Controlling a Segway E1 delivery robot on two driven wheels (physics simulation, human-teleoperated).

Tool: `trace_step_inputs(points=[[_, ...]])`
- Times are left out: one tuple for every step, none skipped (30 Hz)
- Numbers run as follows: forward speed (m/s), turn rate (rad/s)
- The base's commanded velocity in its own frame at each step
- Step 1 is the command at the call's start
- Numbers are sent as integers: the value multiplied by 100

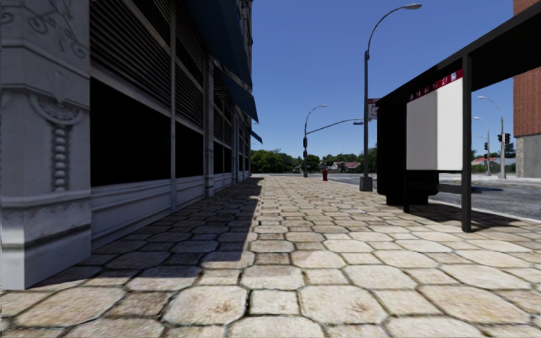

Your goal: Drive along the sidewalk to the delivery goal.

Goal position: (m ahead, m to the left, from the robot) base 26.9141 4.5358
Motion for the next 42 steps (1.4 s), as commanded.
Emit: trace_step_inputs(points=[[200,0],[200,0],[200,0],[200,0],[200,0],[200,0],[200,0],[200,0],[200,0],[200,0],[200,0],[200,0],[200,0],[200,0],[200,0],[200,0],[200,0],[200,0],[200,0],[200,0],[200,0],[200,0],[200,0],[200,0],[200,0],[200,0],[200,0],[200,0],[200,0],[200,0],[200,0],[200,0],[200,0],[200,0],[200,0],[200,0],[200,0],[200,0],[200,0],[200,0],[200,0],[200,0]])
